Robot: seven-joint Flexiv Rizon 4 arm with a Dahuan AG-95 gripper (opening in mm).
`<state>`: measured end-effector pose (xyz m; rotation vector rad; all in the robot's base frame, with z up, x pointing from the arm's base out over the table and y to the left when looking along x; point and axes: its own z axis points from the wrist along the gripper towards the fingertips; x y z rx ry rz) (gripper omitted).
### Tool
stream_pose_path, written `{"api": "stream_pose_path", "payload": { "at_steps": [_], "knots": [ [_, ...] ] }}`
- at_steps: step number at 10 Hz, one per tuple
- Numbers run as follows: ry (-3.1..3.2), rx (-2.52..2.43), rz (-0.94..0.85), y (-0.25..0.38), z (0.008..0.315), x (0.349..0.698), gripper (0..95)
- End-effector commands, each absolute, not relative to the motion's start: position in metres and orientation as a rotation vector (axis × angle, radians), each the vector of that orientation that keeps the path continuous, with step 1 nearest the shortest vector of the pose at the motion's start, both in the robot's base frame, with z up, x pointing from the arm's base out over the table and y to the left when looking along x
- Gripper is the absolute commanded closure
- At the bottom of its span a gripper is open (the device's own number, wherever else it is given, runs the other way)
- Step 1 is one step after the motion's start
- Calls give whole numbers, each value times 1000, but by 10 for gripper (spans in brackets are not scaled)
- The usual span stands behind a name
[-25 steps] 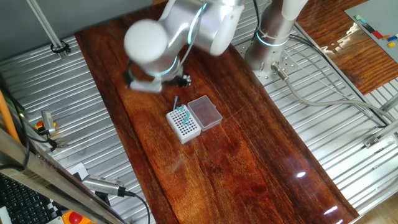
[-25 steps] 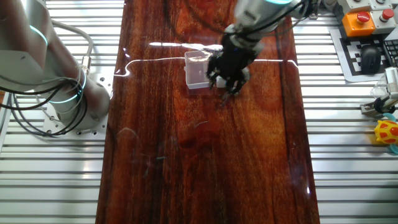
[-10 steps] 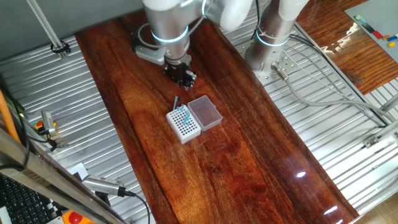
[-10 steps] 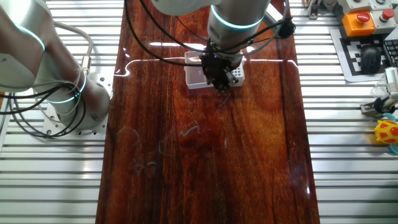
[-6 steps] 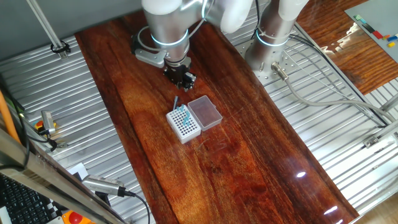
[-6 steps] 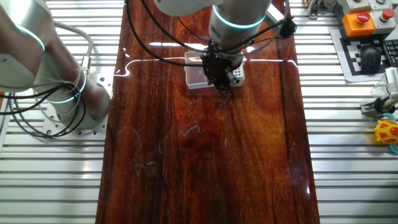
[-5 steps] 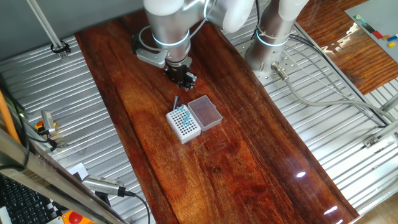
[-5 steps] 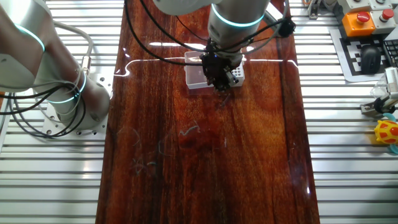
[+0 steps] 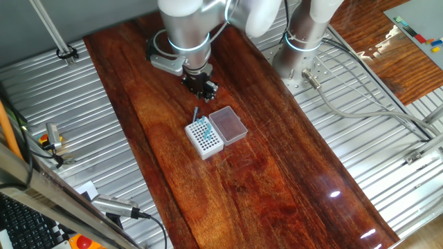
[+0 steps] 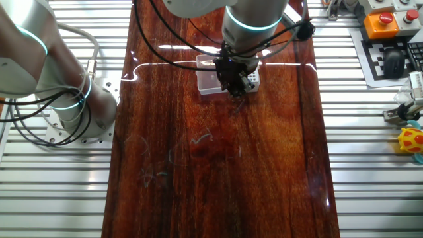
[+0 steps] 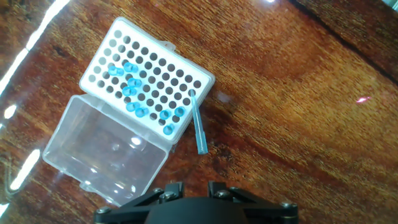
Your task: Insert a medium pipette tip into the holder for medium pipette tips
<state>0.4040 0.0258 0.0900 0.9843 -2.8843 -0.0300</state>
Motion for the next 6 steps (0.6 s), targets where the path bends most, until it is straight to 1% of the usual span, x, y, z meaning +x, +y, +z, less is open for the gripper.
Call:
{"api": "stream_pose_path", "payload": {
  "at_steps": [1,3,6],
  "knots": [
    [-2881,990,-26,25,86,406,760],
    [-2878,1006,-30,25,79,409,760],
    [-2866,1028,-28,26,78,422,760]
  ]
}}
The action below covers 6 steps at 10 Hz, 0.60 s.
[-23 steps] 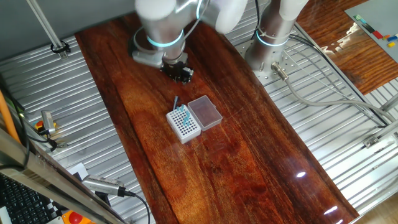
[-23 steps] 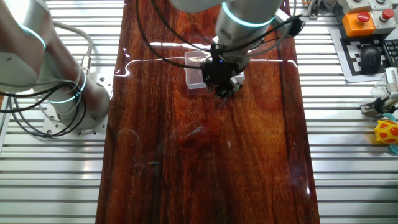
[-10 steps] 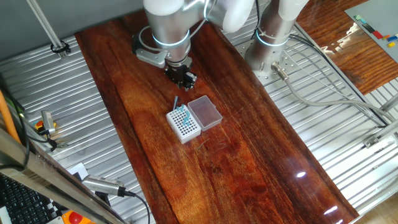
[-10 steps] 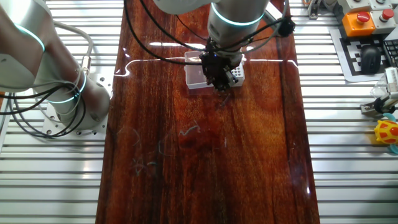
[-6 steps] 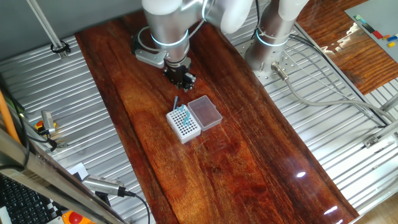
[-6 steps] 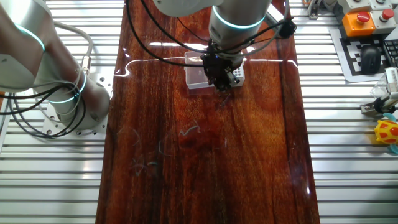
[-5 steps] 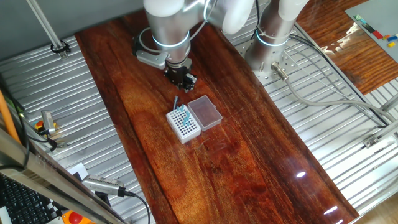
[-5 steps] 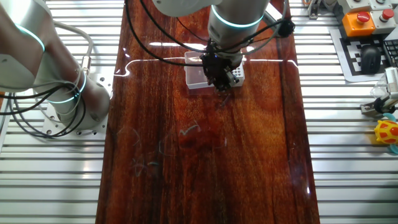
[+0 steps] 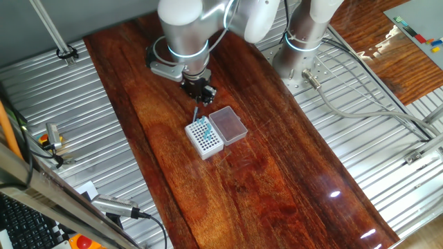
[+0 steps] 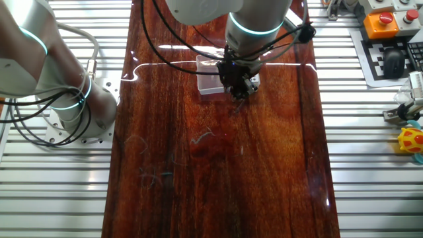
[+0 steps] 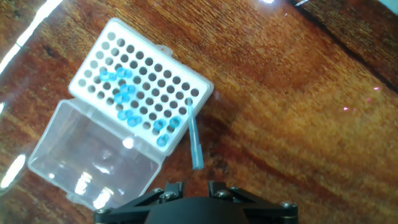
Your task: Insert a medium pipette tip into the holder for medium pipette tips
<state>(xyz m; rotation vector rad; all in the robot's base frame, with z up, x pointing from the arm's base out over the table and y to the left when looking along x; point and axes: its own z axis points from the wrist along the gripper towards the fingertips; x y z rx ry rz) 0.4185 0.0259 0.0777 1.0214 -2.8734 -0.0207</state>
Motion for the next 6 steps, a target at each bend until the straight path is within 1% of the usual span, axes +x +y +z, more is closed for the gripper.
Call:
{"api": "stream_pose_path", "payload": {
  "at_steps": [1,4,5,6],
  "knots": [
    [-2863,1033,-27,26,80,426,760],
    [-2864,1033,-27,26,80,426,760],
    [-2864,1030,-26,26,80,427,950],
    [-2865,1029,-26,27,80,427,950]
  ]
}}
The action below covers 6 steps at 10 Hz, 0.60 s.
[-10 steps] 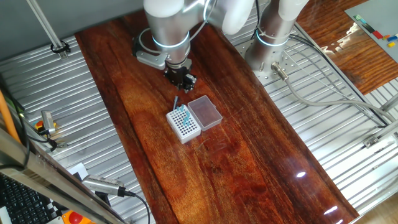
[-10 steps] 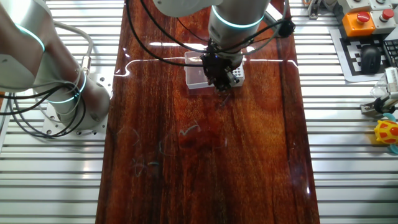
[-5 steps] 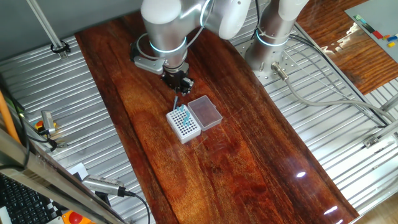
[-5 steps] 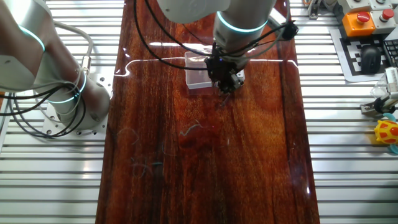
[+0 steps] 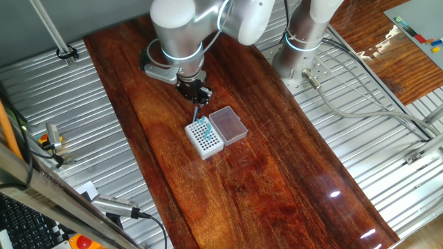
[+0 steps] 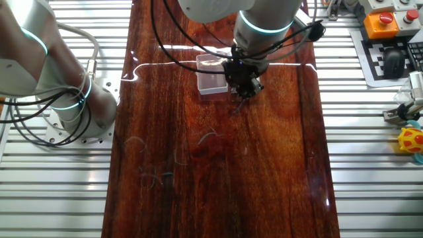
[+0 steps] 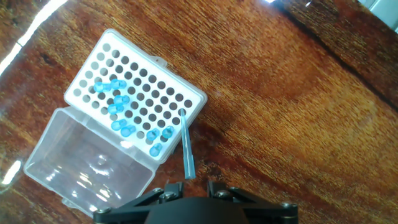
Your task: Insert a medium pipette tip into the holder for medium pipette tips
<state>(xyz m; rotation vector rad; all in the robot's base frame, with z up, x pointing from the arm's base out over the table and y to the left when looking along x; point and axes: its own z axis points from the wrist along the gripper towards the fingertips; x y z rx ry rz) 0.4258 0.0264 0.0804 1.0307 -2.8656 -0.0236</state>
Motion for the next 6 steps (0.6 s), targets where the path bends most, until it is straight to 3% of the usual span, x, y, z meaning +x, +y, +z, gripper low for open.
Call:
{"api": "stream_pose_path", "payload": {
  "at_steps": [1,6],
  "knots": [
    [-2866,1029,-29,27,79,427,950],
    [-2866,1030,-28,30,77,429,950]
  ]
}}
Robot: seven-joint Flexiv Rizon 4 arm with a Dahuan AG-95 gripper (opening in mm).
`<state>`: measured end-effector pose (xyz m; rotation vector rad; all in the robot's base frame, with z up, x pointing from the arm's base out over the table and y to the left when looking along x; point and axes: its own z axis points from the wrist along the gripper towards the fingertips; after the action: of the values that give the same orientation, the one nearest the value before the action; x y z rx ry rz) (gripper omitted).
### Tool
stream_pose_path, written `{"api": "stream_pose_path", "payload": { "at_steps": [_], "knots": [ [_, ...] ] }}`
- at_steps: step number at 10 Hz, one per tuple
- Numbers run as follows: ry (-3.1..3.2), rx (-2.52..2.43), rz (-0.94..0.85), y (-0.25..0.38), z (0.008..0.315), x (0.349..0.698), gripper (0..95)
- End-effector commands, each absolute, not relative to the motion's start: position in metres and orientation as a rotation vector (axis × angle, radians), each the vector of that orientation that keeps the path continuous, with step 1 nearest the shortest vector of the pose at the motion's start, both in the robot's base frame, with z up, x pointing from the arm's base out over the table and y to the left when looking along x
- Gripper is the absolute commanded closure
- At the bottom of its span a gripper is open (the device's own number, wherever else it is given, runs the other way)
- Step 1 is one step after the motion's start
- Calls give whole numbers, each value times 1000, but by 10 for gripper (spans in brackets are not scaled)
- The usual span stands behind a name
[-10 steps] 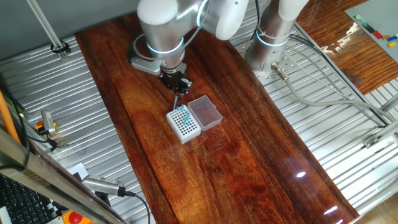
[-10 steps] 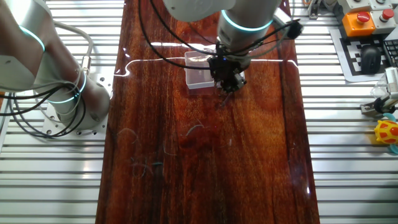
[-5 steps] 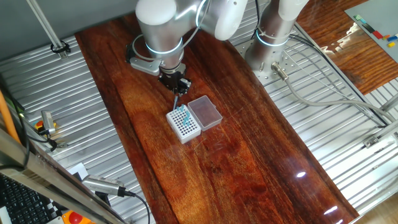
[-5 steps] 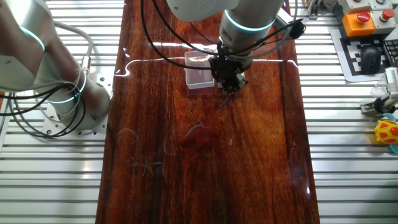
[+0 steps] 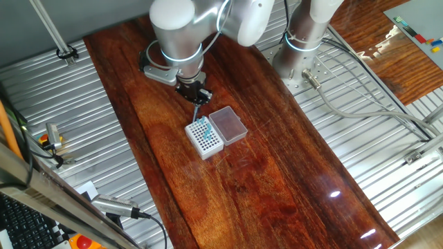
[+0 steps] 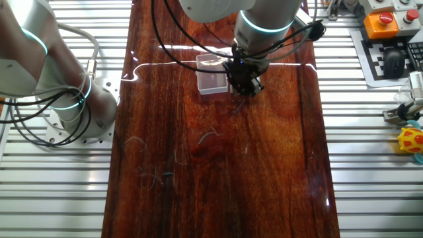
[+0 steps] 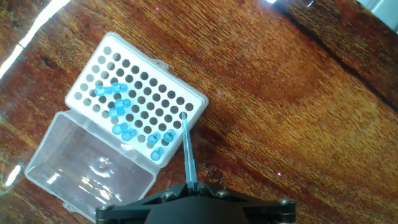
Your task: Insert a medium pipette tip into the holder for medium pipette tips
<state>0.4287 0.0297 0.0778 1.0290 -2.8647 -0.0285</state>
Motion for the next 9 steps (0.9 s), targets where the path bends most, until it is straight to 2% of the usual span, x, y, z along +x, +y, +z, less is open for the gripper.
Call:
{"api": "stream_pose_path", "payload": {
  "at_steps": [1,9],
  "knots": [
    [-2866,1030,-28,30,78,430,950],
    [-2857,1039,-22,31,83,430,950]
  ]
}}
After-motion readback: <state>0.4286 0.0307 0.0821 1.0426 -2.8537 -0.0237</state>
